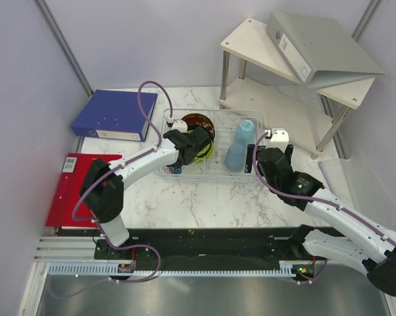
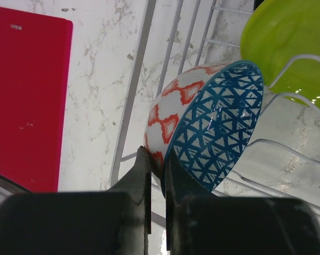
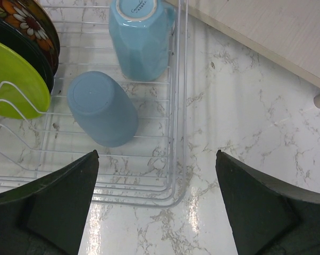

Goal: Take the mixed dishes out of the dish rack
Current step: Pick up the bowl from the dish rack.

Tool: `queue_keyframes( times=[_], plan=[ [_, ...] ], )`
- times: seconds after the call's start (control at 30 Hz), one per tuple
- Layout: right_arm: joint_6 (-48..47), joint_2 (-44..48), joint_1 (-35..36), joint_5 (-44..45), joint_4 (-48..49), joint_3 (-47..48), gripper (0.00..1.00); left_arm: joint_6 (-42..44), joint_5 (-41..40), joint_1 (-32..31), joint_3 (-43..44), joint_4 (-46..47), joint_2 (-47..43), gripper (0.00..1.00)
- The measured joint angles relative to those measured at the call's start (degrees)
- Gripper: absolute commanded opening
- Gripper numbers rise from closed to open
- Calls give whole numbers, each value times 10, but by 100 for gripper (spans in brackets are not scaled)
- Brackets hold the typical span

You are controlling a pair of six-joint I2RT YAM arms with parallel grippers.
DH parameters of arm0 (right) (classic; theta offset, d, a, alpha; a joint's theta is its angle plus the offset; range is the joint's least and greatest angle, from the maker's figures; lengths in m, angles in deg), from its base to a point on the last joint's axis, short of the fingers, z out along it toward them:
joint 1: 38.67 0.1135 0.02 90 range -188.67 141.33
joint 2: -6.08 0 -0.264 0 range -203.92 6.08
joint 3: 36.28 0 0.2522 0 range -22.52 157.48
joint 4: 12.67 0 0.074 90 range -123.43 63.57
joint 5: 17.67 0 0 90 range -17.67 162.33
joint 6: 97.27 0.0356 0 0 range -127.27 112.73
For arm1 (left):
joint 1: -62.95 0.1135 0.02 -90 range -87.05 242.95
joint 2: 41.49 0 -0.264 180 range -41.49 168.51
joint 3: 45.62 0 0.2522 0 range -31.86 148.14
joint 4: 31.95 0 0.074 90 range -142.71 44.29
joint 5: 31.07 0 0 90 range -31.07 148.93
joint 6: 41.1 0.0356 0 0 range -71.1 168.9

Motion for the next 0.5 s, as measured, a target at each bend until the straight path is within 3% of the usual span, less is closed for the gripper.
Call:
queue_keyframes(
  times=[0.5],
  plan=[
    [3, 0, 0, 0, 2, 0, 98, 1, -40, -1, 10, -38, 0, 2]
  ],
)
